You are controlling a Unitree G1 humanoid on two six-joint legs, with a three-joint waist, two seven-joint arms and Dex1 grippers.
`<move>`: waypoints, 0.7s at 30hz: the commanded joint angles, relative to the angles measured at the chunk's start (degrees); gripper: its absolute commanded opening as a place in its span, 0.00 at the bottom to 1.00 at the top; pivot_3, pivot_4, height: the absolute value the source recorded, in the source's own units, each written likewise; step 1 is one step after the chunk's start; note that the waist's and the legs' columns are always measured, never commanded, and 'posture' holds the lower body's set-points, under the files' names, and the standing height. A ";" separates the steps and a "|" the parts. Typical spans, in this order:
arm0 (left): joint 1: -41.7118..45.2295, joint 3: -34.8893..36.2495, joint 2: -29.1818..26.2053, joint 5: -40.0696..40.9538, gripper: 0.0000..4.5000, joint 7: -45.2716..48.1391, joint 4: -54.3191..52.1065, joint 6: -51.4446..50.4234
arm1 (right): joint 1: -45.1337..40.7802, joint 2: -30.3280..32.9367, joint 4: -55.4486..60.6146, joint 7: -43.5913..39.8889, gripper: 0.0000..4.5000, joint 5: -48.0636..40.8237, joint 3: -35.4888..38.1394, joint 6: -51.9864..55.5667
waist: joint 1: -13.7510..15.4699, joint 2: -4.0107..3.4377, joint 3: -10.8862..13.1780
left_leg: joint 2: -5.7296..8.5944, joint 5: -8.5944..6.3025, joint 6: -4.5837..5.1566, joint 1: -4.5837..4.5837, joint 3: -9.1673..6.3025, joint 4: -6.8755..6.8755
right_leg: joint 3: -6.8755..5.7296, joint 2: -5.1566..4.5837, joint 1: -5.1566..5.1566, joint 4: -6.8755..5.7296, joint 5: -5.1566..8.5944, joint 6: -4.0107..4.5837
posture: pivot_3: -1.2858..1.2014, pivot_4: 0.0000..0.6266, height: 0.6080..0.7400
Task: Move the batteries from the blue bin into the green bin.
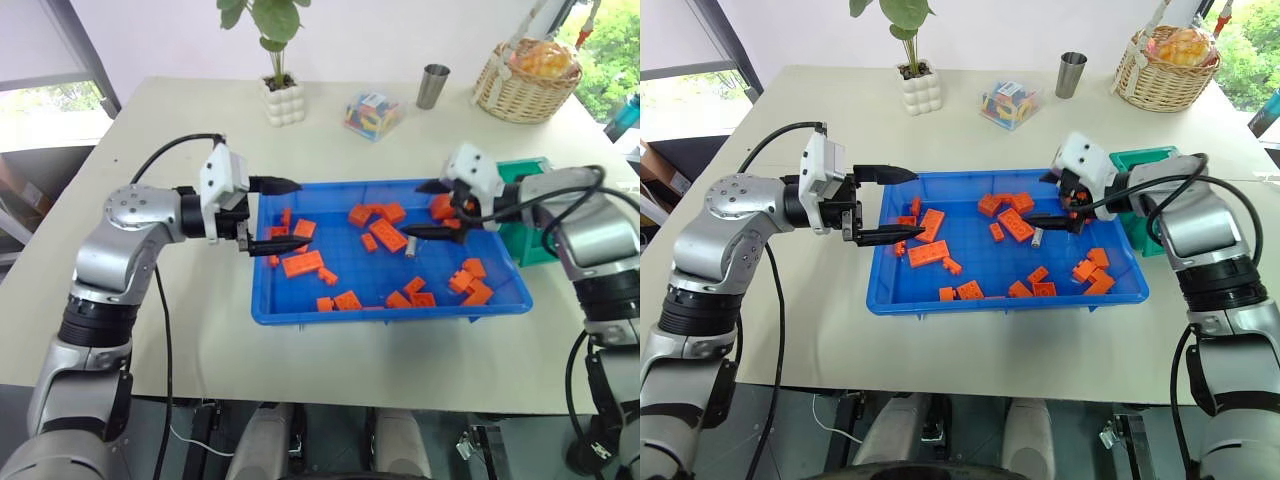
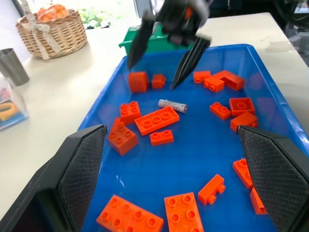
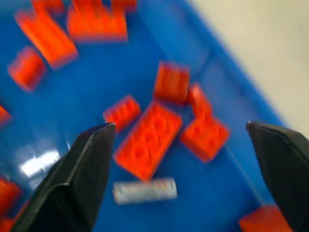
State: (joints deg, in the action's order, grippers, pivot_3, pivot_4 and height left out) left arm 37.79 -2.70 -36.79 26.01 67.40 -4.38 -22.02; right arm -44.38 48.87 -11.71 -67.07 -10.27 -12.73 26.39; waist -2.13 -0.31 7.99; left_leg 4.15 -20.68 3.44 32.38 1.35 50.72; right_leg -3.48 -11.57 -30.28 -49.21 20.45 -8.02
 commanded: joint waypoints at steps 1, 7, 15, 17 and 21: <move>0.05 1.35 -1.09 0.33 1.00 -0.28 -1.59 0.14 | 0.33 0.59 -2.33 -3.82 1.00 0.22 0.65 -2.93 | -0.09 0.00 0.00 | 0.00 0.00 0.00 0.00 0.00 0.00 | 0.00 0.00 0.00 0.00 0.00 0.00 | 0.52 0.24 0.28; -2.21 2.15 -2.41 1.09 1.00 -1.05 -4.06 -0.76 | 1.61 0.14 -3.67 -6.62 1.00 1.82 -0.52 -2.11 | -0.38 0.00 0.00 | -0.03 0.00 0.00 0.01 -0.01 0.00 | 0.02 -0.05 -0.03 0.00 0.00 0.00 | 0.52 0.24 0.28; -2.00 2.05 -2.70 1.23 1.00 -1.67 -4.35 -1.13 | 0.89 -3.30 -7.57 -4.50 1.00 4.78 -1.27 -2.38 | -0.25 -0.01 0.00 | -0.02 0.00 0.00 0.01 -0.03 0.03 | 0.02 -0.04 -0.01 0.00 0.00 0.00 | 0.52 0.24 0.28; -1.68 2.00 -2.62 1.20 1.00 -1.64 -4.12 -1.10 | 0.67 -3.89 -9.14 -3.11 0.94 5.77 -1.30 -2.87 | -0.28 -0.01 0.00 | -0.01 0.00 -0.01 0.01 -0.03 0.04 | 0.02 -0.03 0.00 0.00 0.00 0.00 | 0.52 0.24 0.28; -1.32 1.84 -2.40 1.14 1.00 -1.56 -3.81 -0.94 | 0.76 -4.32 -9.59 -2.64 0.60 5.69 -0.35 -3.74 | -0.32 -0.01 0.00 | -0.02 0.00 -0.01 0.01 -0.06 0.04 | 0.02 -0.02 -0.01 0.00 0.00 0.00 | 0.52 0.24 0.28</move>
State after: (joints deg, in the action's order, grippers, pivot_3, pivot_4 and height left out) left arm 35.36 -2.03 -38.79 26.54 65.91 -7.01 -23.29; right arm -43.33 44.50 -21.24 -69.99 -5.17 -13.95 22.95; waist -2.45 -0.32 7.99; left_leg 4.13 -20.68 3.44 32.39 1.30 50.77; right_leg -3.46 -11.58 -30.29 -49.21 20.45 -8.01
